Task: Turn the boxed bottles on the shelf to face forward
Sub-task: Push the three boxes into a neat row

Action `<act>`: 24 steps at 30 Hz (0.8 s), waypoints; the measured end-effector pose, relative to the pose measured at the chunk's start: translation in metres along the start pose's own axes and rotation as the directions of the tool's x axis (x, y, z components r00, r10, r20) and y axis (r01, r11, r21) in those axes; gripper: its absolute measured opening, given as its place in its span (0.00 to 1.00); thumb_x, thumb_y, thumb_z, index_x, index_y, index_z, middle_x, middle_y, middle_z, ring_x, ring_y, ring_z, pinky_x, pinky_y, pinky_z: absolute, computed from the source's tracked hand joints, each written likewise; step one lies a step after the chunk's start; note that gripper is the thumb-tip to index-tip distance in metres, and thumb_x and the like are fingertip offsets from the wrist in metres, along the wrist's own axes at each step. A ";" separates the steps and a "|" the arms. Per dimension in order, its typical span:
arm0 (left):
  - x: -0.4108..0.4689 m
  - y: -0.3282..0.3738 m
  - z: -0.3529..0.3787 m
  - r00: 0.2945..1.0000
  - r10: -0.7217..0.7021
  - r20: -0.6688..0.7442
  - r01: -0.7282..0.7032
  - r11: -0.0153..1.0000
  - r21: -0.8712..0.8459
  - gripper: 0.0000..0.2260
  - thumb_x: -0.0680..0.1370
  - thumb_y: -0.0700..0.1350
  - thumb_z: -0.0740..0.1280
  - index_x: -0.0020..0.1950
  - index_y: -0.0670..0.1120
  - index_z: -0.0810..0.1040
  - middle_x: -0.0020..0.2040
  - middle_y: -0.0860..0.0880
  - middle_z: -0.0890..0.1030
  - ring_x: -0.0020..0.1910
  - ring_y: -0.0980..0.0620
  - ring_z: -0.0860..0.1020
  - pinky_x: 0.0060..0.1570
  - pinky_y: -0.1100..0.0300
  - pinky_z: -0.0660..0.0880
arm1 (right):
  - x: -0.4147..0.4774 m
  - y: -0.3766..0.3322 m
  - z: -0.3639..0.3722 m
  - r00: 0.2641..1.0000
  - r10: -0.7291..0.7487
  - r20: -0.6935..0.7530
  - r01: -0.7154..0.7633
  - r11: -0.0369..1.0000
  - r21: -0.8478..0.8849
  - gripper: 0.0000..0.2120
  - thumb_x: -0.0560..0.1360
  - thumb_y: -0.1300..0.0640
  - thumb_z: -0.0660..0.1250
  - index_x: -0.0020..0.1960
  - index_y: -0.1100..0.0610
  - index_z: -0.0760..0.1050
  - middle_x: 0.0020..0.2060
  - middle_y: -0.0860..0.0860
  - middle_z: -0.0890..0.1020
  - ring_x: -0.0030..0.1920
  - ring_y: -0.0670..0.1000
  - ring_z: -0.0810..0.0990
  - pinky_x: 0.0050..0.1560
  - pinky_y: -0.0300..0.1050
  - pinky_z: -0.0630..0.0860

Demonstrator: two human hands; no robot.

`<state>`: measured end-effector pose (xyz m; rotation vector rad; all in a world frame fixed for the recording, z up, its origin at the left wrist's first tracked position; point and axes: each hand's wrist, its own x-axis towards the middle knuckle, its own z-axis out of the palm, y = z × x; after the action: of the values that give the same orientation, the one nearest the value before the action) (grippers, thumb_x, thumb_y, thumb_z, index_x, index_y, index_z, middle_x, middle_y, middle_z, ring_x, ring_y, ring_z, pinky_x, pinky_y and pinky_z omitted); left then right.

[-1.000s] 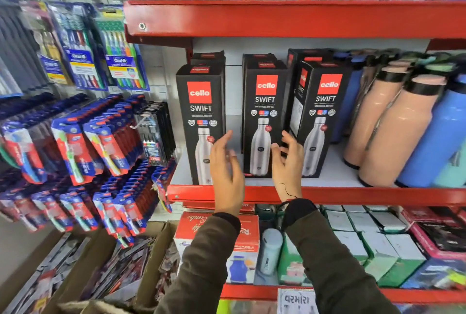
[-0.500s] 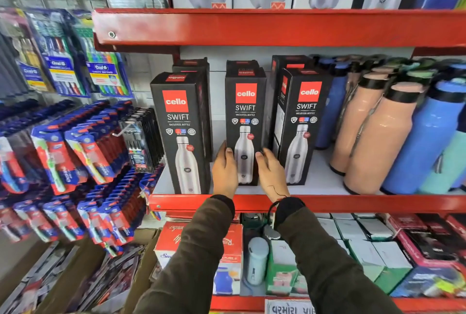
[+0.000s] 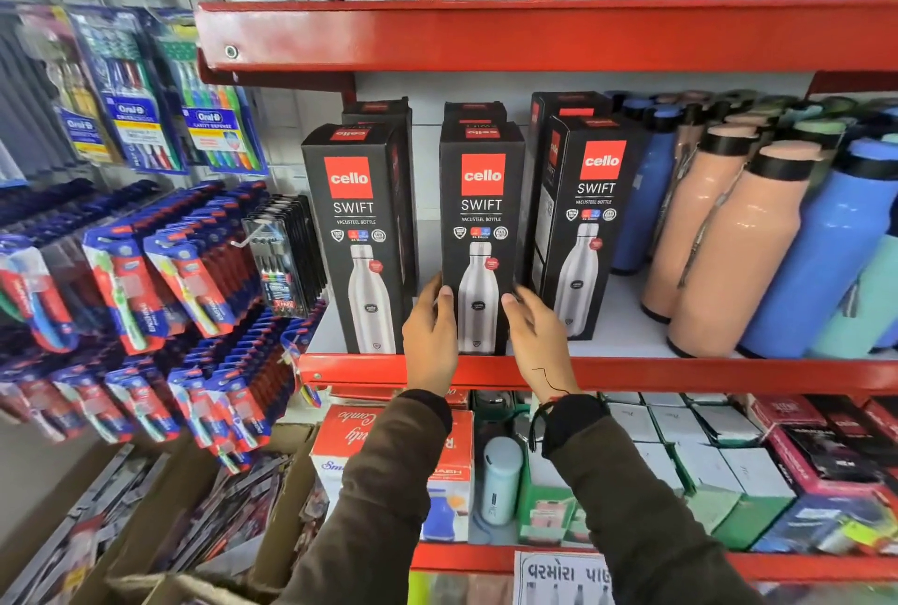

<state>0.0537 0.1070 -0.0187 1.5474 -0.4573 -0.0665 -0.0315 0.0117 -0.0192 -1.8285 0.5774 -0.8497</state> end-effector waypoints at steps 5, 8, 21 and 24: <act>-0.007 -0.001 -0.006 0.998 0.050 0.033 -0.049 0.998 -0.027 0.18 0.84 0.47 0.59 0.74 0.46 0.72 0.71 0.49 0.77 0.70 0.54 0.73 0.70 0.62 0.66 | -0.006 0.001 -0.001 1.000 -0.005 -0.022 0.005 1.000 0.020 0.19 0.81 0.51 0.61 0.70 0.54 0.71 0.63 0.53 0.80 0.58 0.42 0.76 0.62 0.37 0.68; -0.008 -0.001 -0.008 0.998 0.046 0.034 -0.045 0.999 -0.023 0.19 0.84 0.48 0.59 0.75 0.45 0.71 0.72 0.49 0.76 0.71 0.55 0.72 0.70 0.62 0.66 | -0.007 0.001 -0.001 1.000 0.005 -0.019 -0.005 1.000 0.007 0.20 0.81 0.49 0.60 0.71 0.54 0.70 0.64 0.54 0.80 0.59 0.42 0.76 0.64 0.38 0.68; -0.032 -0.008 0.008 0.979 0.155 -0.129 -0.160 0.987 -0.024 0.18 0.84 0.46 0.59 0.74 0.47 0.69 0.71 0.49 0.74 0.70 0.54 0.72 0.72 0.54 0.68 | -0.013 0.012 -0.021 0.994 -0.069 -0.079 0.068 0.998 -0.017 0.15 0.81 0.50 0.60 0.66 0.52 0.74 0.60 0.48 0.80 0.55 0.43 0.78 0.56 0.34 0.74; -0.049 -0.008 0.024 0.920 0.305 -0.246 -0.276 0.950 0.148 0.18 0.83 0.45 0.61 0.73 0.49 0.68 0.69 0.48 0.71 0.70 0.49 0.70 0.71 0.47 0.66 | -0.010 0.024 -0.043 0.975 -0.118 -0.190 0.117 0.993 -0.014 0.13 0.81 0.52 0.61 0.64 0.49 0.75 0.59 0.51 0.80 0.55 0.46 0.79 0.58 0.42 0.76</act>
<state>0.0028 0.1002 -0.0391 1.5532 -0.4774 0.4005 -0.0707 -0.0157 -0.0334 -1.8097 0.5948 -1.1133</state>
